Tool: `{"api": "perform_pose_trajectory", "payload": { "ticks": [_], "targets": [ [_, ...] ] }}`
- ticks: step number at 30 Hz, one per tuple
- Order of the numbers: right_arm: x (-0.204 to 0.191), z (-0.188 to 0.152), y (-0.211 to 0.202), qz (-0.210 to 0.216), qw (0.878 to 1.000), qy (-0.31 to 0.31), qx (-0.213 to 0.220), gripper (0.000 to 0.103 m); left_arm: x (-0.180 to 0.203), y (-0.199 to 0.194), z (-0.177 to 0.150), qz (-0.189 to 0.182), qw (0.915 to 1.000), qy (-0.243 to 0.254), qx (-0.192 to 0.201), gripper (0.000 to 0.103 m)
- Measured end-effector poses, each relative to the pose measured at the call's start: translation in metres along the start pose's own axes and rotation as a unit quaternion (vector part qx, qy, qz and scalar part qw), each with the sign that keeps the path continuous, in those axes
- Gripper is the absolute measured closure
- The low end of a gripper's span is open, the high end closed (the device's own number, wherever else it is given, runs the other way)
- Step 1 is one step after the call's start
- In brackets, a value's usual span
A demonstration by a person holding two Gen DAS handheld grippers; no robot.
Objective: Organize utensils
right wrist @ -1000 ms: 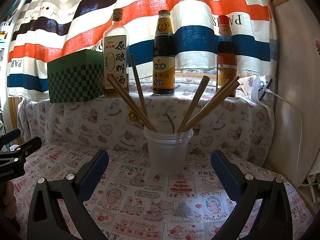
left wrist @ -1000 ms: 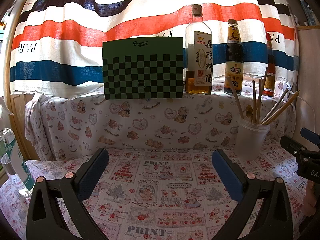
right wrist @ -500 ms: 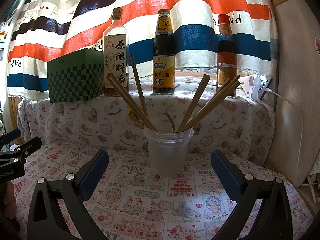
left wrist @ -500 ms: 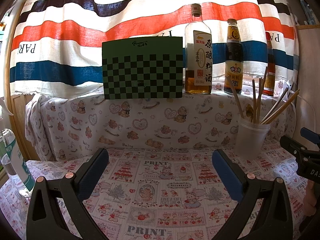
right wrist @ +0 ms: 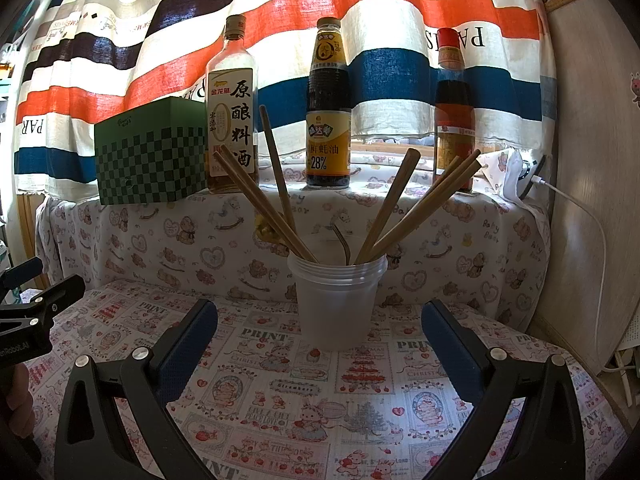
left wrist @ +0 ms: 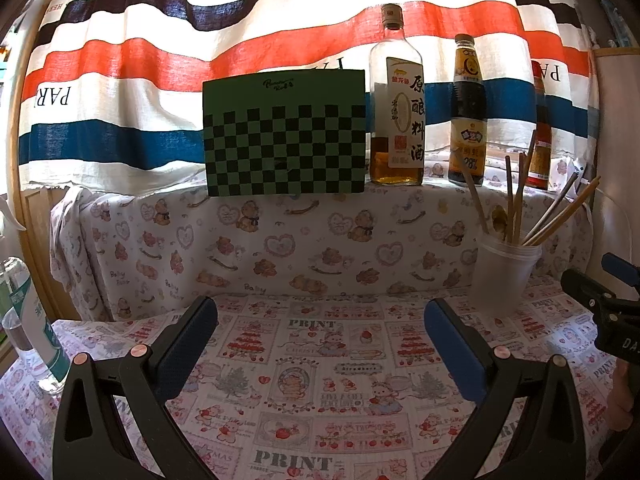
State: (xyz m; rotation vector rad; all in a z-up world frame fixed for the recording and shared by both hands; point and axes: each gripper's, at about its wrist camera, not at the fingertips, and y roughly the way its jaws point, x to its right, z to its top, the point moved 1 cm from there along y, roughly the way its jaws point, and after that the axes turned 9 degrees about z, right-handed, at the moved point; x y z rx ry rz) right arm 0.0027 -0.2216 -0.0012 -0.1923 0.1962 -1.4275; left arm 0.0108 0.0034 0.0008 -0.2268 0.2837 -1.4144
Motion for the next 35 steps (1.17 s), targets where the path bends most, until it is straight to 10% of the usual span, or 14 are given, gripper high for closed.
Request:
{"api": "perform_pose_trajectory", "payload": {
  "ticks": [35],
  "targets": [
    [0.0000, 0.0000, 0.0010, 0.001, 1.000, 0.000, -0.002, 0.000, 0.0003, -0.0026, 0.0003, -0.014, 0.9999, 0.006, 0.004, 0.000]
  ]
}}
